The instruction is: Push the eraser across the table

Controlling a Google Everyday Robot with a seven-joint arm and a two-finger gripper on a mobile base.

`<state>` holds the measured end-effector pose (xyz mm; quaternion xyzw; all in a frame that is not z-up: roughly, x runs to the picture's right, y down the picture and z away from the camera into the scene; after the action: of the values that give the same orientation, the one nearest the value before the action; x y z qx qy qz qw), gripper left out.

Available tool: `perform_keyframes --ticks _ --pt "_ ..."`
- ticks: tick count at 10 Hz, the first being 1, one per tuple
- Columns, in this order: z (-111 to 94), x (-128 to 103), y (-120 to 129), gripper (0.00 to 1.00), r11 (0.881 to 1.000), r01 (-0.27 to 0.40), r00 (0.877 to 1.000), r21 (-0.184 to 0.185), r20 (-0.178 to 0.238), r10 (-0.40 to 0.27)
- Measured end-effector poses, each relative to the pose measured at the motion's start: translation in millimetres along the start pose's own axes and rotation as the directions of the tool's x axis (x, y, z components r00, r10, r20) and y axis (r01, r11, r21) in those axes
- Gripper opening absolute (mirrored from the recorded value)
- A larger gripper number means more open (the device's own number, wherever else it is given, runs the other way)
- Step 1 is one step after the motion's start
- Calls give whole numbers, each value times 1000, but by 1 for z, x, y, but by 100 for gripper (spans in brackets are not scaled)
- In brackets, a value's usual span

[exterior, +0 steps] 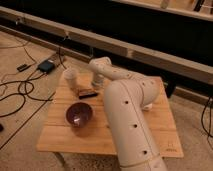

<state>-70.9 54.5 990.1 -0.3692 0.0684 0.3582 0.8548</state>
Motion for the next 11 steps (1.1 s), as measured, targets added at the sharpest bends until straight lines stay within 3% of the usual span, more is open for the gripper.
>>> perform_keyframes --ticks 4,11 --pt "-13 -26 41 0 997 83 996 5 28 -83" --pt "-21 -39 63 0 992 127 990 17 56 -127"
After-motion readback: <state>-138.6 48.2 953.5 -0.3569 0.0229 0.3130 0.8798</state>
